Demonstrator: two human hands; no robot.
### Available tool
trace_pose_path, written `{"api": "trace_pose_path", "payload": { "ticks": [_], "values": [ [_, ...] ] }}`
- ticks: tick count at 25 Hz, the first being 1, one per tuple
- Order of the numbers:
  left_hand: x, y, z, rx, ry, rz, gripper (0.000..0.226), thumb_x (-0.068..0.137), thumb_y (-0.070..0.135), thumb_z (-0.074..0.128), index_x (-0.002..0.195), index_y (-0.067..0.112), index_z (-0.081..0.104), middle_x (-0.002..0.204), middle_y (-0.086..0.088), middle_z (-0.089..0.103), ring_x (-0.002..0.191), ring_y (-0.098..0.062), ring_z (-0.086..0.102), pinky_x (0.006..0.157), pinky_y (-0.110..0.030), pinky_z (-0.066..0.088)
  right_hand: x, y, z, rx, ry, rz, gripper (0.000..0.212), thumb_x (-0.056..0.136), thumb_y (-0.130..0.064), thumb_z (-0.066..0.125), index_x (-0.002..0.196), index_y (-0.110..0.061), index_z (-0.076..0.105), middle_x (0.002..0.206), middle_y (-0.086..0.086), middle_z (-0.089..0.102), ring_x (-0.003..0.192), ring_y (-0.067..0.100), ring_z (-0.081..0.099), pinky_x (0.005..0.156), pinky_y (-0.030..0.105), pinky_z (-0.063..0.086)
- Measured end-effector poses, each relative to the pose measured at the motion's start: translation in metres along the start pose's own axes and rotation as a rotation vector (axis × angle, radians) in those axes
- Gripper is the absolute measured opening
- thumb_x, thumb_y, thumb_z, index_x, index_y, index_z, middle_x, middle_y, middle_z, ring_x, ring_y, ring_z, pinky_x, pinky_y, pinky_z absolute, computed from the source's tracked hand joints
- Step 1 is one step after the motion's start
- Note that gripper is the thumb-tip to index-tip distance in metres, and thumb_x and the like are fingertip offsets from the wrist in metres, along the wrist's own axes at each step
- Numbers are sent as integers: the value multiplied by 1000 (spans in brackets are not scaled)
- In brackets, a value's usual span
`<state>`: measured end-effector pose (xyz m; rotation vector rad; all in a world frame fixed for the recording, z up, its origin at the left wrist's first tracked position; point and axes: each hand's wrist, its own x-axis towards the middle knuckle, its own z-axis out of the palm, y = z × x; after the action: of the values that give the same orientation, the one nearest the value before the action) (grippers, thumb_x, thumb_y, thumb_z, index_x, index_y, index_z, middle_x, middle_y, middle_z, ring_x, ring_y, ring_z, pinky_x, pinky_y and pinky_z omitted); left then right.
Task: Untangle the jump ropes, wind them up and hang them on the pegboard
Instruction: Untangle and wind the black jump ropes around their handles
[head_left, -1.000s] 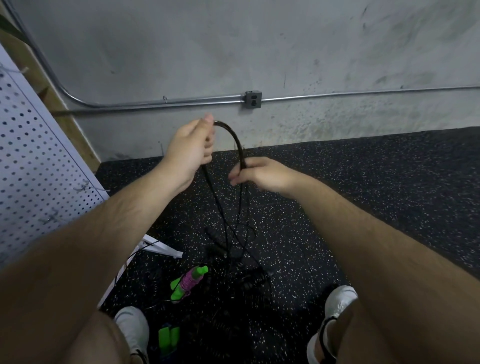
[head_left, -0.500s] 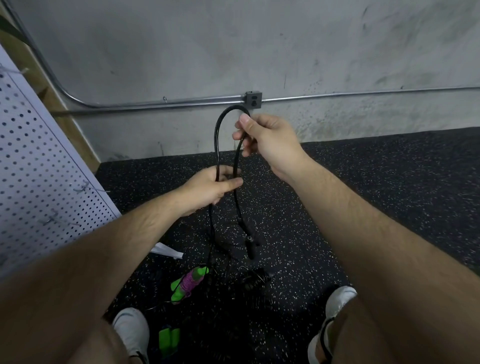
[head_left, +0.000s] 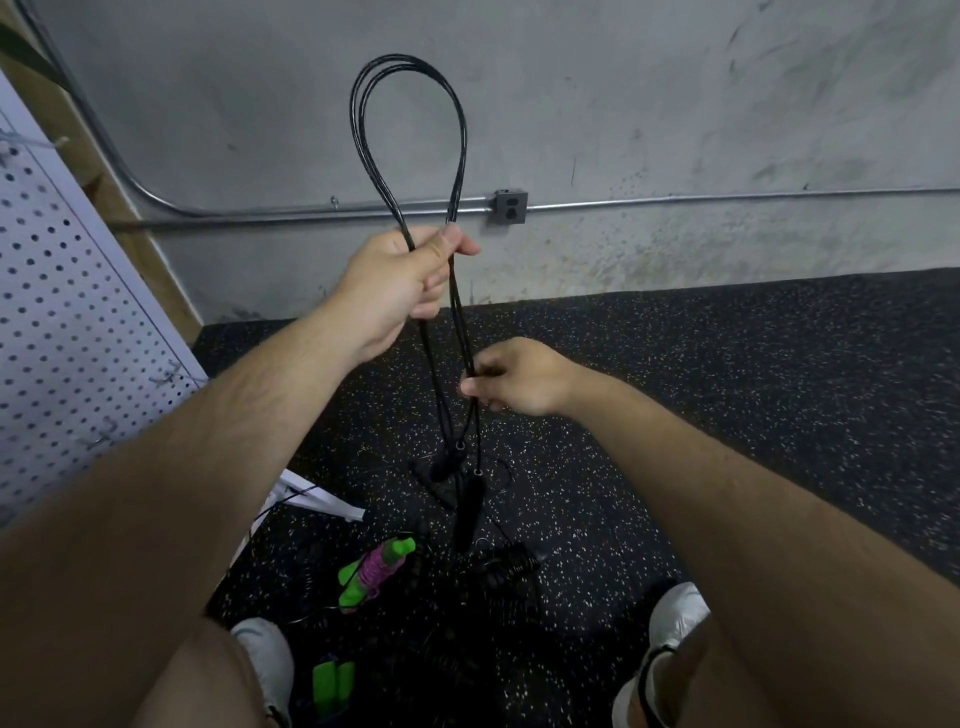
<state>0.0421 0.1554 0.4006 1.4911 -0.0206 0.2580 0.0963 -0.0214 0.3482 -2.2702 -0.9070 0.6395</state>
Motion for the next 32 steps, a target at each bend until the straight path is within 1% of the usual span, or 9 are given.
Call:
{"api": "trace_pose_path", "payload": {
  "ticks": [4,6,10,14,17,19,22,27,32],
  "values": [
    [-5,-13,-10,36,39,-40,36,96,34,62,119,7,67,60,7,39,53,-8,29,44,-20,27,2,-12,-7,109,189,-49,18,98,-30,64,90,-14,69,79,3,73,66,10,67,63,24,53],
    [-13,-29,-13,131,-14,-119,41,87,38,69,119,12,69,61,11,44,55,-7,32,47,-19,29,1,-21,-15,164,298,-90,19,100,-27,62,87,-14,66,76,3,72,61,9,65,55,20,51],
    [-27,-66,-7,337,-88,-264,19,93,24,72,111,16,72,61,15,55,51,-3,42,52,-23,32,3,-33,-26,315,440,-132,22,101,-24,61,91,-6,68,66,0,66,54,9,63,52,18,50],
    [-24,-67,3,382,-22,-219,18,96,24,68,91,7,71,55,10,43,48,-4,36,51,-24,30,2,-26,-26,381,433,-138,18,100,-25,62,98,-8,68,72,2,67,56,10,64,58,20,52],
    [-20,-57,5,315,30,-184,19,96,22,68,79,23,74,57,10,45,47,-3,38,52,-21,34,0,-10,-27,298,291,-71,26,97,-35,66,109,-13,68,85,2,73,65,12,69,71,26,56],
    [-20,-51,5,293,48,-188,21,97,23,67,78,28,75,56,12,46,46,-1,39,53,-21,36,-2,-5,-25,328,207,-44,27,90,-39,73,104,-16,70,90,1,75,69,12,69,77,28,57],
    [-19,-42,4,233,56,-154,13,97,23,66,91,16,76,53,11,43,45,-1,38,48,-16,35,-3,-4,-19,317,155,-30,24,83,-29,82,98,-14,70,91,1,73,67,11,65,69,26,55],
    [-20,-40,3,211,70,-156,14,96,23,67,91,15,77,60,3,41,47,-4,37,47,-17,33,0,-9,0,230,307,-69,18,84,-31,81,89,-18,69,81,-9,67,68,5,59,68,26,47],
    [-17,-44,-2,212,115,-155,13,93,25,72,94,14,78,59,4,45,47,-4,38,46,-17,32,2,-14,2,143,423,-79,16,90,-27,75,81,-17,68,71,-7,65,57,2,55,55,17,39]
  ]
}}
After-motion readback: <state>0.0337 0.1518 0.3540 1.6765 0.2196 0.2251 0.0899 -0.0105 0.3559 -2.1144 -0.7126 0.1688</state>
